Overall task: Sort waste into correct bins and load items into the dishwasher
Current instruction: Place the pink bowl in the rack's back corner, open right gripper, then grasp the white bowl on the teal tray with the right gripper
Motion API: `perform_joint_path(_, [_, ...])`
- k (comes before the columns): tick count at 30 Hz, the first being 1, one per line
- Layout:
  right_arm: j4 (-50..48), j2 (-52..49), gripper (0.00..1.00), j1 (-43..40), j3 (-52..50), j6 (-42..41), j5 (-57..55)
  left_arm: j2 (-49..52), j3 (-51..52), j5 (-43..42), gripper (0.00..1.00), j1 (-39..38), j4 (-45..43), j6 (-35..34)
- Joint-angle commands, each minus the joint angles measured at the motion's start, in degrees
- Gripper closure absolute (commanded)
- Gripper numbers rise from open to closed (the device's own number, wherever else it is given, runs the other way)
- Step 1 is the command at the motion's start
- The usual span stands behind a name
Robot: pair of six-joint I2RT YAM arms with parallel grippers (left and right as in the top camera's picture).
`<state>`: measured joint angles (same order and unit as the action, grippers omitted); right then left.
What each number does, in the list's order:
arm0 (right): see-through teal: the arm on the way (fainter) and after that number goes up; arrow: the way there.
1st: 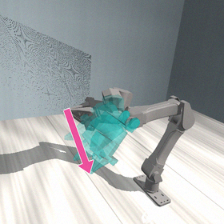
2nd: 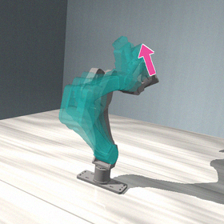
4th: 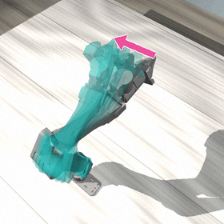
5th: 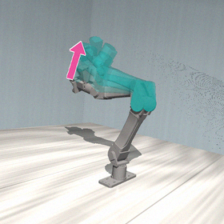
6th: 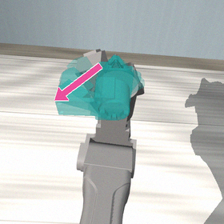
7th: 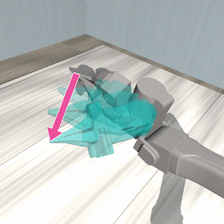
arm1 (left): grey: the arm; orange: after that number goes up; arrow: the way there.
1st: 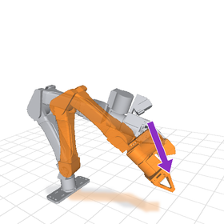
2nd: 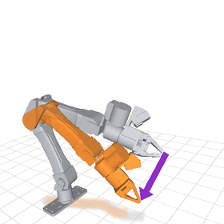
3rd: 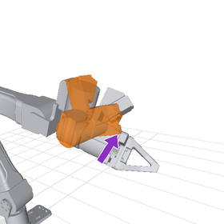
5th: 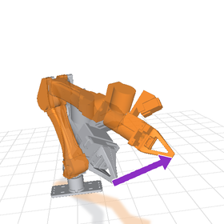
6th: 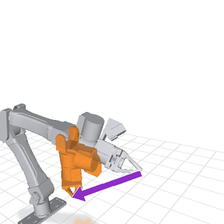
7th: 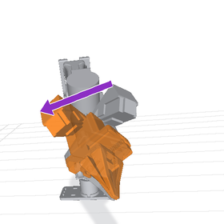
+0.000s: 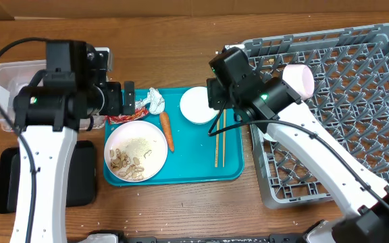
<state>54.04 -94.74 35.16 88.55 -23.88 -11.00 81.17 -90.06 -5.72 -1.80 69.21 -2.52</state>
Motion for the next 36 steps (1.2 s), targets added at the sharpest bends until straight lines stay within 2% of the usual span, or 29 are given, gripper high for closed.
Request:
perform_joint_path(1, [-0.35, -4.24, 0.42, -1.51, -2.47, -11.87, 10.45, 2.23, -0.9, 0.33, 0.0, 0.33, -0.02, 1.27])
perform_joint_path(7, [-2.05, -11.21, 0.47, -1.97, -3.02, -16.52, 11.17, 6.47, -0.92, 0.33, 0.0, 0.22, -0.04, 1.27])
perform_joint_path(10, [-3.06, -14.84, 0.35, -2.43, -3.02, -22.16, 9.84, 8.72, -0.92, 0.33, 0.0, 0.31, -0.04, 1.27])
perform_joint_path(12, [-4.07, -16.41, 0.37, -2.82, -3.02, -22.69, 9.81, 9.81, -0.9, 0.35, 0.0, 0.28, -0.04, 1.27])
perform_joint_path(13, [-4.5, -17.33, 0.38, -3.21, -3.02, -22.71, 9.9, 10.62, -0.9, 0.35, 0.0, 0.28, -0.04, 1.27])
perform_joint_path(17, [-5.64, -19.37, 0.56, -4.63, -3.02, -22.75, 11.21, 13.22, -0.92, 0.35, 0.0, 0.28, -0.07, 1.27])
perform_joint_path(20, [-5.77, -20.46, 0.59, -5.27, -3.04, -22.91, 11.78, 15.19, -0.9, 0.35, 0.0, 0.28, -0.07, 1.27])
perform_joint_path(22, [-5.84, -20.98, 0.65, -5.35, -3.04, -23.58, 11.74, 16.48, -0.92, 0.35, 0.0, 0.28, -0.35, 1.27])
perform_joint_path(27, [-6.71, -21.35, 0.67, -5.62, -3.06, -24.41, 11.56, 18.99, -0.9, 0.35, 0.0, 0.28, -0.39, 1.27])
perform_joint_path(30, [-7.41, -21.35, 0.85, -5.42, -3.04, -24.35, 11.58, 20.2, -0.92, 0.35, 0.0, 0.28, -0.46, 1.27])
perform_joint_path(31, [-7.28, -21.35, 0.94, -5.33, -3.04, -24.28, 11.58, 20.7, -0.9, 0.35, 0.0, 0.28, -0.46, 1.27])
perform_joint_path(36, [-5.55, -19.89, 0.96, -5.35, -1.84, -20.52, 11.89, 22.4, -0.9, 0.35, 0.0, 0.28, -0.46, 1.27])
